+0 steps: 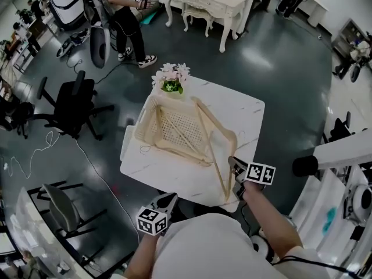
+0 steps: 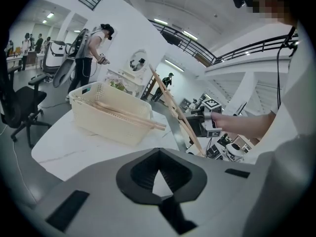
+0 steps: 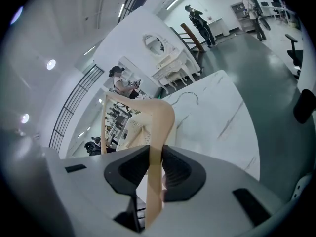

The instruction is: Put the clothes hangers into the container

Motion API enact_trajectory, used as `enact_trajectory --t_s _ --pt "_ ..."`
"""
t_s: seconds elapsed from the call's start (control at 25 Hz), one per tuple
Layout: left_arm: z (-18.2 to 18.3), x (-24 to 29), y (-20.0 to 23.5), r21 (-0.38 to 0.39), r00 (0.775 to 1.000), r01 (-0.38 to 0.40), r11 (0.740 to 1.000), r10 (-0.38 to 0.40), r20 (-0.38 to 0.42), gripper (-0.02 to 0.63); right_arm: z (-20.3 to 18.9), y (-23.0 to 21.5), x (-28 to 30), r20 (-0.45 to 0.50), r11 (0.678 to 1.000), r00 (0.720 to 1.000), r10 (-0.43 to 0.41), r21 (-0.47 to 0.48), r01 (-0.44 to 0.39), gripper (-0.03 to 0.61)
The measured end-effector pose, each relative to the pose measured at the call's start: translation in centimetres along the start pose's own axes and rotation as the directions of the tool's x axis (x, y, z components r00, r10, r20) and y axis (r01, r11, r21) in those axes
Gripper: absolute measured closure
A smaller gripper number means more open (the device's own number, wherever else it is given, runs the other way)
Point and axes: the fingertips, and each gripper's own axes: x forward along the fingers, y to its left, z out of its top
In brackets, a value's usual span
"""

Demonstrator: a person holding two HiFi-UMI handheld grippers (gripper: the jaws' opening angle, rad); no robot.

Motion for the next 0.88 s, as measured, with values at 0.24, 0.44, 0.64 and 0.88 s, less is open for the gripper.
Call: enact_trajectory --t_s 0.24,0.44,0.64,0.88 --pt "1.7 -2.1 4.1 0.01 1.0 0.018 1.0 -0.018 -0.001 0.606 1.2 5.8 3.1 -0.024 0.997 1.0 0.01 -0.07 -0.011 0.488" --pt "3.4 -3.5 7.0 0.011 1.0 0.022 1.0 -0.022 0.009 0.606 2.0 9.2 6.4 -0.05 0.992 0.999 -0.008 -0.123 0.002 0.488" --pt "4.5 -4.4 9.5 0.006 0.999 0.031 1.0 -0.031 0.009 0.606 2.5 10.0 10.4 -0.084 0.98 0.994 -0.077 -0.192 0.059 0.488" --pt "5.3 -5.3 12.4 0.0 0.999 0.035 0.999 -0.035 -0.003 0.606 2.1 8.5 14.0 -0.145 0.928 0.96 -0.24 -0.325 0.184 0.488"
